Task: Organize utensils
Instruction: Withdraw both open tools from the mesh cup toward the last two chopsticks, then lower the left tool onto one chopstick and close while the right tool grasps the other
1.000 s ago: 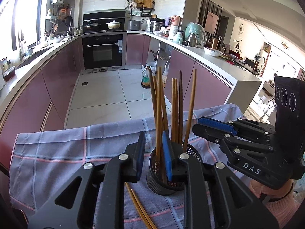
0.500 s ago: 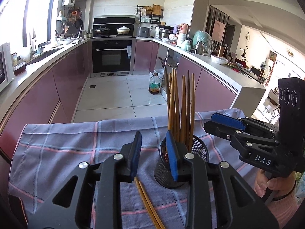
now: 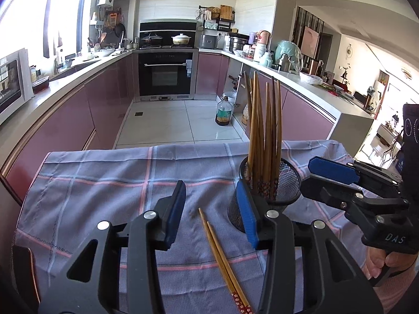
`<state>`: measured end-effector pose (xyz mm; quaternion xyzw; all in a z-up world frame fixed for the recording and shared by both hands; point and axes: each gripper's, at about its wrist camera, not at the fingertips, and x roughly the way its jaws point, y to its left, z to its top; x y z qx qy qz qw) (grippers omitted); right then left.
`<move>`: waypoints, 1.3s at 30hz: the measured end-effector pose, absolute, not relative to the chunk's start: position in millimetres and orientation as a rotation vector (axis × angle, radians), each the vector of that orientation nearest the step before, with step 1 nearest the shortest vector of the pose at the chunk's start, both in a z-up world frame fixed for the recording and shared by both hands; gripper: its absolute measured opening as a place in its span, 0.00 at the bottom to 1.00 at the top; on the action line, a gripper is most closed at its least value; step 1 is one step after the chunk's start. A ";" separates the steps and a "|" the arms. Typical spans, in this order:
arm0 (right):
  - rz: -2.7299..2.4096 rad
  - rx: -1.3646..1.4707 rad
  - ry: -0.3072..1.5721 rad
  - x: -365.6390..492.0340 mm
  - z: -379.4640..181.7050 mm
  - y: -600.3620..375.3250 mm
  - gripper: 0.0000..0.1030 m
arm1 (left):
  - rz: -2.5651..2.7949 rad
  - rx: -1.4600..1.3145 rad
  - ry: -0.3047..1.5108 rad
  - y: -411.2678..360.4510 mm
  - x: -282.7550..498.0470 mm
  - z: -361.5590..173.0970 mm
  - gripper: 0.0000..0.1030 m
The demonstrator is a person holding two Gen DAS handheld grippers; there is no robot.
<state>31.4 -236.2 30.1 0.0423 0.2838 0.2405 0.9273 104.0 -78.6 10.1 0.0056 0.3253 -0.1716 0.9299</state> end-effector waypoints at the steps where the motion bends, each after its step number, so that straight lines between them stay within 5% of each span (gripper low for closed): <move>1: 0.501 0.084 0.591 29.1 26.5 -233.4 0.38 | -0.343 0.010 0.674 -74.9 102.9 5.6 0.39; 19: 0.543 0.032 0.871 25.2 -59.0 -181.2 0.38 | -0.285 -0.038 0.844 -35.2 89.2 -69.4 0.39; 39: 0.481 -0.077 0.897 13.8 -72.6 -177.0 0.31 | -0.330 0.027 0.885 -52.0 84.1 -92.4 0.40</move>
